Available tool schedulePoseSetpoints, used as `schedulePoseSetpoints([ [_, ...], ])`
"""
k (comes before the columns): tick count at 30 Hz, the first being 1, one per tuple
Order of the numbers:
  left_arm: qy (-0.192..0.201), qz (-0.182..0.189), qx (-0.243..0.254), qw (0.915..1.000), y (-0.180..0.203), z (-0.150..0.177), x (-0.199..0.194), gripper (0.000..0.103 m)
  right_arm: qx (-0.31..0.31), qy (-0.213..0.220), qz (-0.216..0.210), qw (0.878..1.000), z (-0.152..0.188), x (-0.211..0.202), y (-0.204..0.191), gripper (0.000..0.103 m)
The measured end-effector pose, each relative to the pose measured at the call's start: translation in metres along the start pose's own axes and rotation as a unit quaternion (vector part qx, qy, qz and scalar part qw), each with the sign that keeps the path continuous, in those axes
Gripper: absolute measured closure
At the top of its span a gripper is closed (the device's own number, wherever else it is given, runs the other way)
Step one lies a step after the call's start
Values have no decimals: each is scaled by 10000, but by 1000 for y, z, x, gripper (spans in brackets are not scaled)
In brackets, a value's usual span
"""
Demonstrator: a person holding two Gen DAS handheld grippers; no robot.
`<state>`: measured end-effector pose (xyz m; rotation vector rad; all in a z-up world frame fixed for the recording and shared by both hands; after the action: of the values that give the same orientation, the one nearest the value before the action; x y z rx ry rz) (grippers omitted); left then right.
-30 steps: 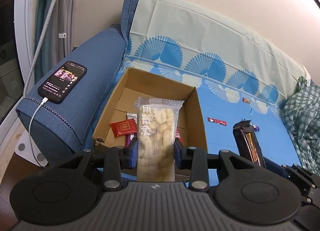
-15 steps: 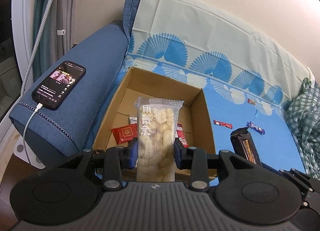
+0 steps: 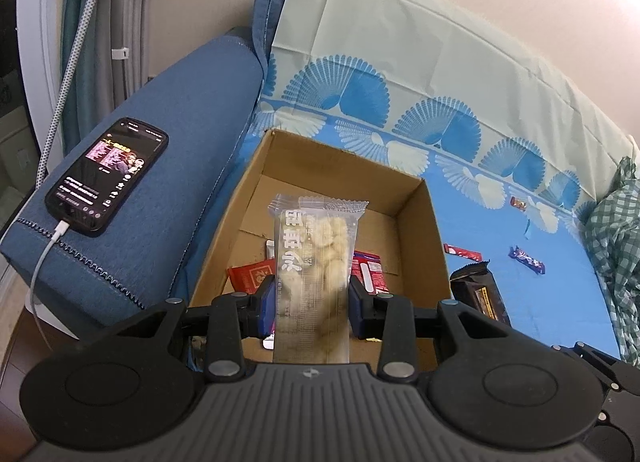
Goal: Organize snacks
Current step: 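Carry the wafer bar and chocolate bar over the box with both tools, then open both tools to drop the wafer and chocolate bars into the box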
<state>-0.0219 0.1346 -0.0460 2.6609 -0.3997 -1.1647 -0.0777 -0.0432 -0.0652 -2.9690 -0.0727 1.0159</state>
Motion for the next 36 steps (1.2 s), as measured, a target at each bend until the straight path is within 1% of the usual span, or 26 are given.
schedulePoseSetpoints([
  [13,-374,-120,32,9992,-12,-19,59,63,51,-316,-39,9995,-10,66,-3,62],
  [21,-614,-137,154,9979,-14,-26,95,63,161,-481,-15,9987,-12,103,4,62],
  [31,-795,-205,235,9964,-16,-26,125,63,212,-637,-10,9977,-10,136,8,62],
  [36,-839,-335,349,9953,-19,-28,139,63,271,-675,25,9973,-12,149,10,62],
])
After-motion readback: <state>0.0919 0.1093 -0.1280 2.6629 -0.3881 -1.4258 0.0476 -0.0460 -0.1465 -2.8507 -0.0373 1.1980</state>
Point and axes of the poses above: each gripper's, at about its wrist camera, not at the fingertips, and x roughly the way its jaws point, y to its right, z to its underside, the point moved 8 cm from there along x, roughly the way its jaws point, and after that the axes turned 7 degrees about z, right-handed, at the moved point
